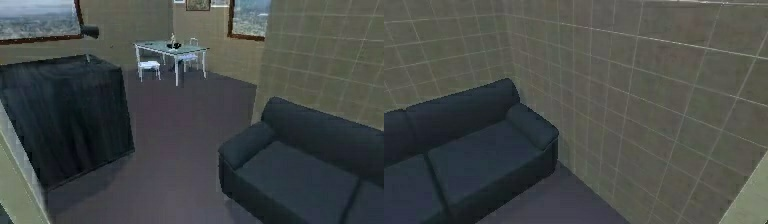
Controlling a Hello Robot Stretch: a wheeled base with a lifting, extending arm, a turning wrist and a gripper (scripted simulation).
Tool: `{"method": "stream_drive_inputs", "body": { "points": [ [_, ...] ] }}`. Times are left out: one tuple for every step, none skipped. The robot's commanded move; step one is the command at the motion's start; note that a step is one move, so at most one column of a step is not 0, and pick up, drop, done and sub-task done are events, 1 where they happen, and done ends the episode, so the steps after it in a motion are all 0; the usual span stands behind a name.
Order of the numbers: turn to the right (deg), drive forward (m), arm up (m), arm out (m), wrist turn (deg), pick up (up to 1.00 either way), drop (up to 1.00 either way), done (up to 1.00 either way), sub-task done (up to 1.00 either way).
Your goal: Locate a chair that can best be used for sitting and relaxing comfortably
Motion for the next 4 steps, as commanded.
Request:
{"method": "stream_drive_inputs", "body": {
  "points": [
    [-3.0, 0.0, 0.0, 0.0, 0.0, 0.0, 0.0, 0.0, 0.0],
    [0.0, 1.0, 0.0, 0.0, 0.0, 0.0, 0.0, 0.0, 0.0],
    [0.0, 0.9, 0.0, 0.0, 0.0, 0.0, 0.0, 0.0, 0.0],
    [-21.0, 0.0, 0.0, 0.0, 0.0, 0.0, 0.0, 0.0, 0.0]
  ]
}}
